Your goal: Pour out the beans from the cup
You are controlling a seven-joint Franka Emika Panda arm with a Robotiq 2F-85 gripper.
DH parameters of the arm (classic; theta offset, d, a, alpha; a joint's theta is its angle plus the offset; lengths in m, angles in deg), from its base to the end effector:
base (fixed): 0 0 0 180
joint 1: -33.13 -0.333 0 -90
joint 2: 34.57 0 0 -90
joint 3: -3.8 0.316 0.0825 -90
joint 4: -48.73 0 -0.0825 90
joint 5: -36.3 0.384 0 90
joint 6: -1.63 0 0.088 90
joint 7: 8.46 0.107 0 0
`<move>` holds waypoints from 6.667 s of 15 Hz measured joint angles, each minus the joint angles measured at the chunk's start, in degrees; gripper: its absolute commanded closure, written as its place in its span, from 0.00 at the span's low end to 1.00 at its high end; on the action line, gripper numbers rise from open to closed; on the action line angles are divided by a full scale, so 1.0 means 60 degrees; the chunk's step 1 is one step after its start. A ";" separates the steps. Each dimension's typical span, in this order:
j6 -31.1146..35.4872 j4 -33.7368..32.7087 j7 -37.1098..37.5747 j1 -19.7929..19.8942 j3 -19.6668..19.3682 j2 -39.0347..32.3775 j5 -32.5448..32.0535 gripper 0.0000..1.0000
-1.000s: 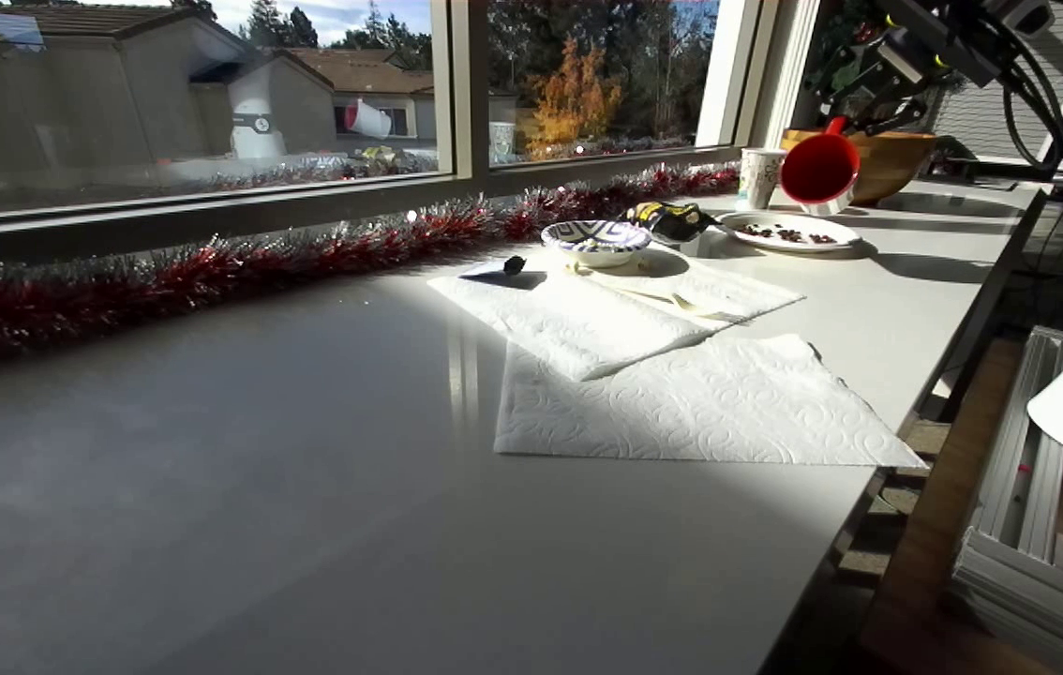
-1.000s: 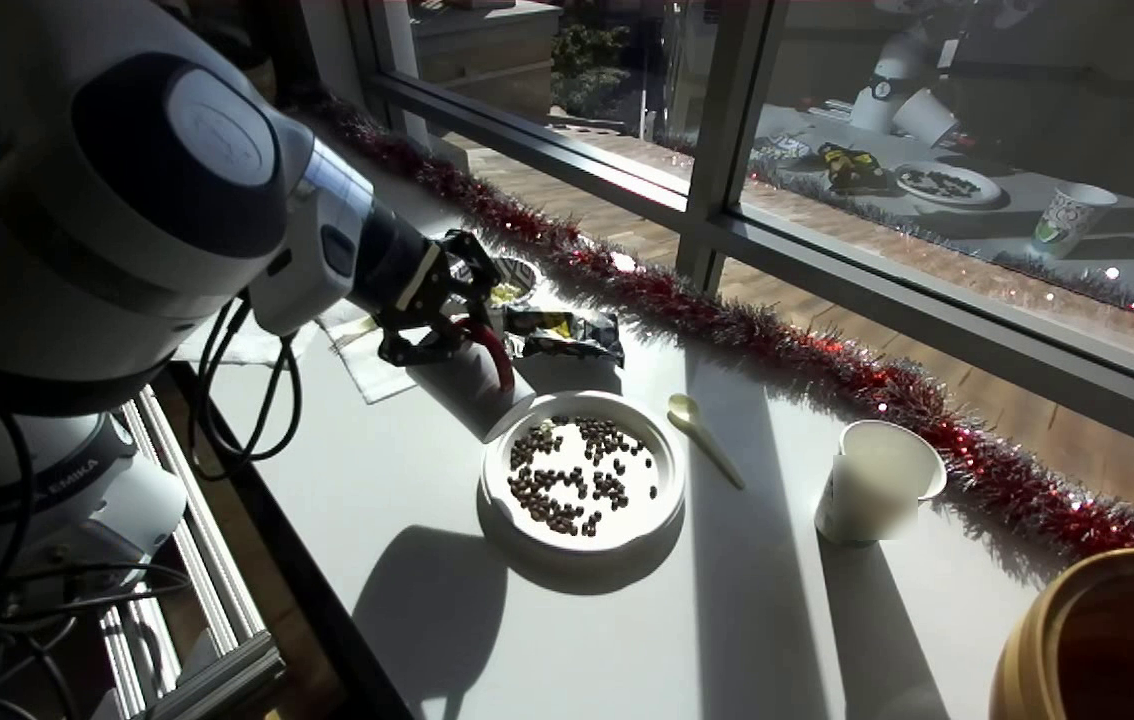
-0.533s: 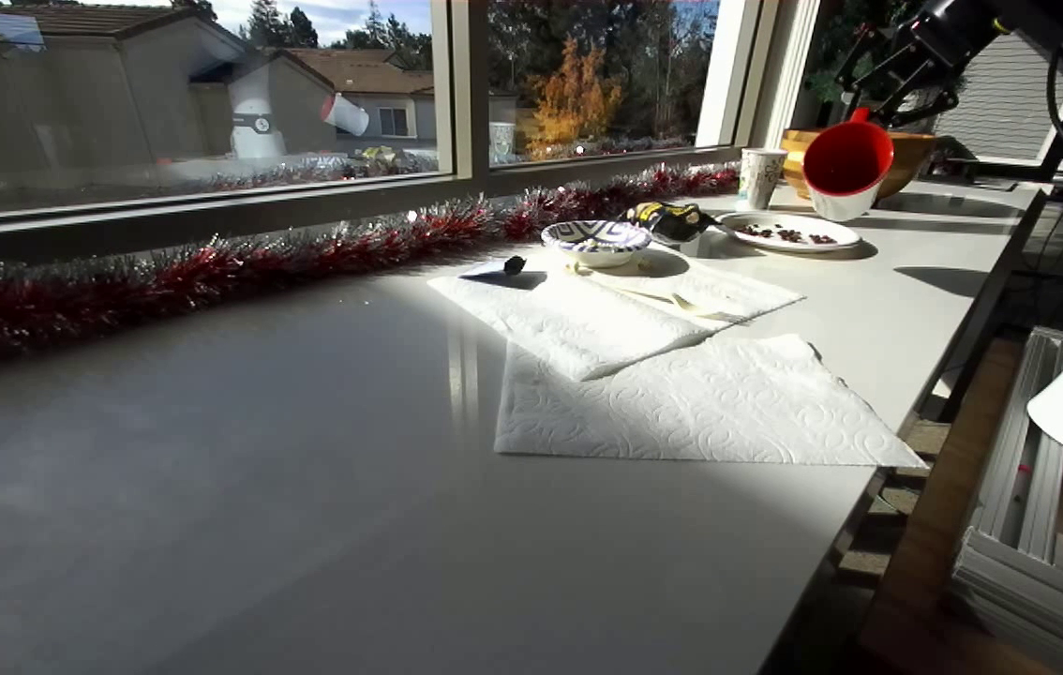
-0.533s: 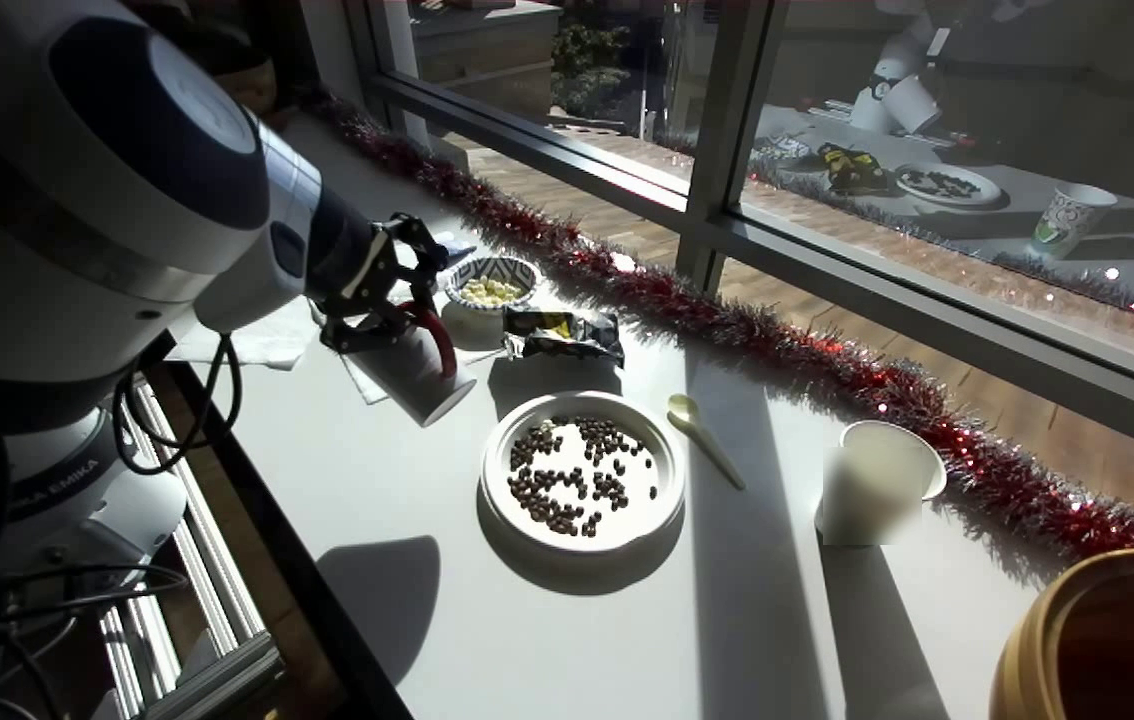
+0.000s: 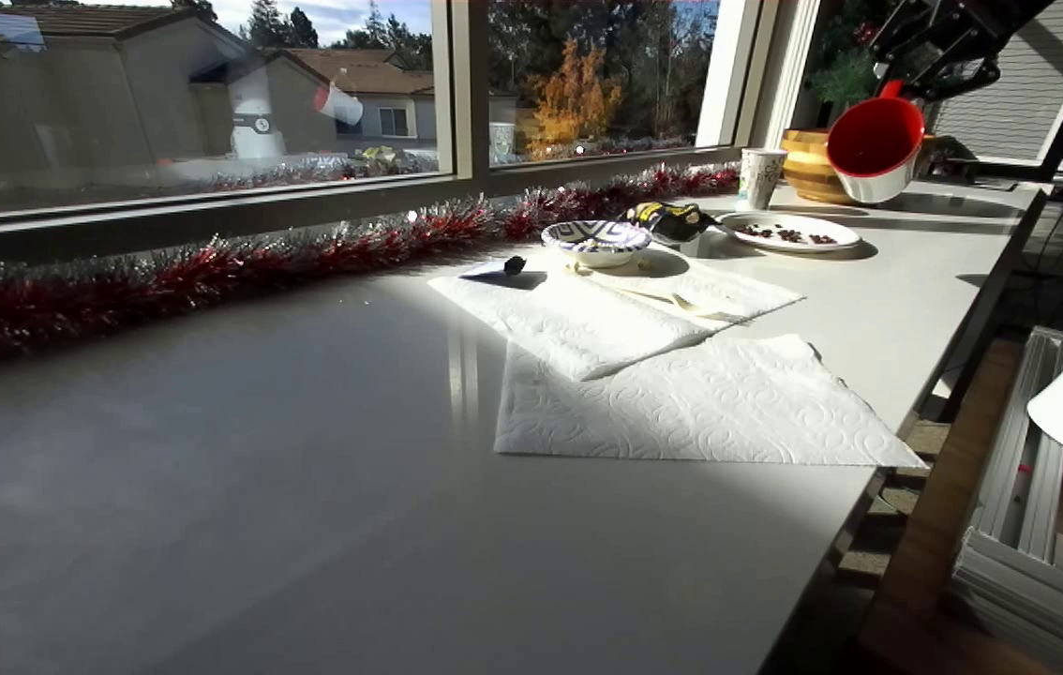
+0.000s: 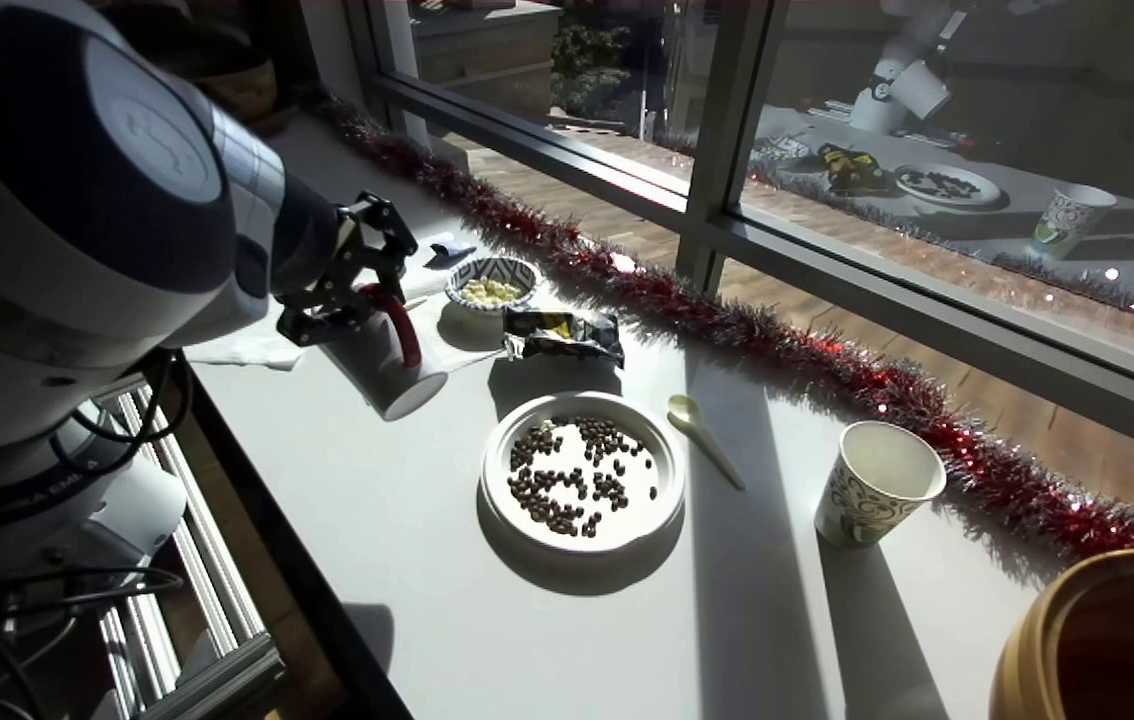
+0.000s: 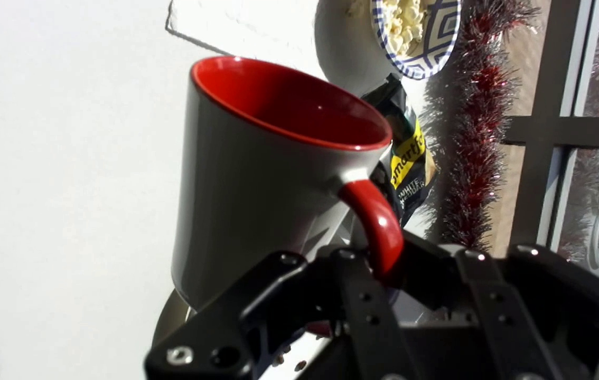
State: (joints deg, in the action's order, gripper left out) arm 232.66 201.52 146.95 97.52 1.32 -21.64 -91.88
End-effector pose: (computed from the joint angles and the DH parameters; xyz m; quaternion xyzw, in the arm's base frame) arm 0.1999 -0.1908 0.3657 -0.7239 0.6069 -0.1657 0.2832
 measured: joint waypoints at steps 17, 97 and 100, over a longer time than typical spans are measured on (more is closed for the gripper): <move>0.1011 -0.0312 0.0010 -0.1319 -0.1206 -0.1944 0.0469 0.98; 0.1527 -0.2191 -0.0218 -0.6282 -0.2505 -0.6361 0.3576 0.98; 0.1515 -0.2211 -0.0288 -0.6332 -0.2543 -0.6362 0.3577 0.67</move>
State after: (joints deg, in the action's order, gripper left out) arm 241.75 188.25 145.22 59.53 -13.94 -59.82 -70.42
